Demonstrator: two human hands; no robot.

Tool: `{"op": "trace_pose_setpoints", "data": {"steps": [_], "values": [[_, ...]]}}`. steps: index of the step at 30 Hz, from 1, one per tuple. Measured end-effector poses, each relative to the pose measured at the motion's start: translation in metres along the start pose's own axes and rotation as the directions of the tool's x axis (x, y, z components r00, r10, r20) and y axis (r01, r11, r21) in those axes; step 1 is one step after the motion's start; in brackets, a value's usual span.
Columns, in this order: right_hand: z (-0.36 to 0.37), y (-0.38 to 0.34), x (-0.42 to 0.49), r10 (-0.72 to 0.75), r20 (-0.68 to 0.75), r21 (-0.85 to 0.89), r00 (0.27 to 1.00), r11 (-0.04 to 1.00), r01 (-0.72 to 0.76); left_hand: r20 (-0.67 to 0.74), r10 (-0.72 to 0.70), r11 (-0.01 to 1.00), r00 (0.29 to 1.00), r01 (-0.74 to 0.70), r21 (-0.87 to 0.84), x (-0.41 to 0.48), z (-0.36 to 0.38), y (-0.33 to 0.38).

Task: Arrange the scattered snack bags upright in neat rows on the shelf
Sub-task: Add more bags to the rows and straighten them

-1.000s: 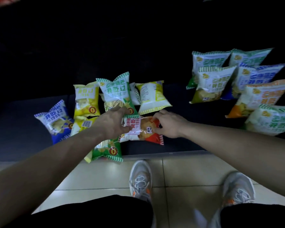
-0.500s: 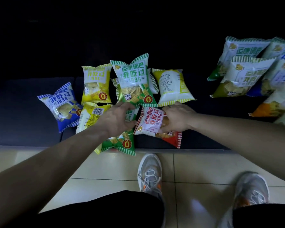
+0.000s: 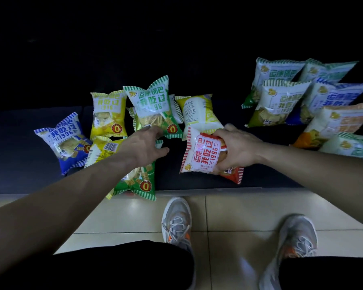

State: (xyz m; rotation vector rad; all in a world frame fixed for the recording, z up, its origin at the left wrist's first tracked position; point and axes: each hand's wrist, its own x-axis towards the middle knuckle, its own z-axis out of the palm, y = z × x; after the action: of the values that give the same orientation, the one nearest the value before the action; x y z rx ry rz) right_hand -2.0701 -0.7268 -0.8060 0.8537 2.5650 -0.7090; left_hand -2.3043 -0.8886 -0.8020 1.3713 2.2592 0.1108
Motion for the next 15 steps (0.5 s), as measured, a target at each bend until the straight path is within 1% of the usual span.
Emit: {"op": "trace_pose_setpoints", "data": {"steps": [5, 7, 11, 15], "values": [[-0.014, 0.028, -0.03, 0.117, -0.186, 0.195, 0.976, 0.978, -0.08, -0.013, 0.068, 0.993, 0.998, -0.069, -0.092, 0.007, 0.0, 0.044], [-0.017, 0.039, -0.04, 0.174, -0.243, 0.306, 0.954, 0.947, -0.095, -0.017, 0.088, 0.979, 0.996, -0.09, -0.181, 0.008, 0.0, 0.065], [-0.023, 0.053, -0.055, 0.233, -0.312, 0.423, 0.921, 0.902, -0.084, -0.032, 0.096, 0.9, 0.995, -0.101, -0.425, 0.011, 0.0, 0.102], [-0.028, 0.053, -0.065, 0.205, -0.341, 0.46, 0.918, 0.888, -0.027, -0.017, 0.148, 0.809, 0.989, -0.13, -0.574, 0.016, -0.006, 0.137]]}}
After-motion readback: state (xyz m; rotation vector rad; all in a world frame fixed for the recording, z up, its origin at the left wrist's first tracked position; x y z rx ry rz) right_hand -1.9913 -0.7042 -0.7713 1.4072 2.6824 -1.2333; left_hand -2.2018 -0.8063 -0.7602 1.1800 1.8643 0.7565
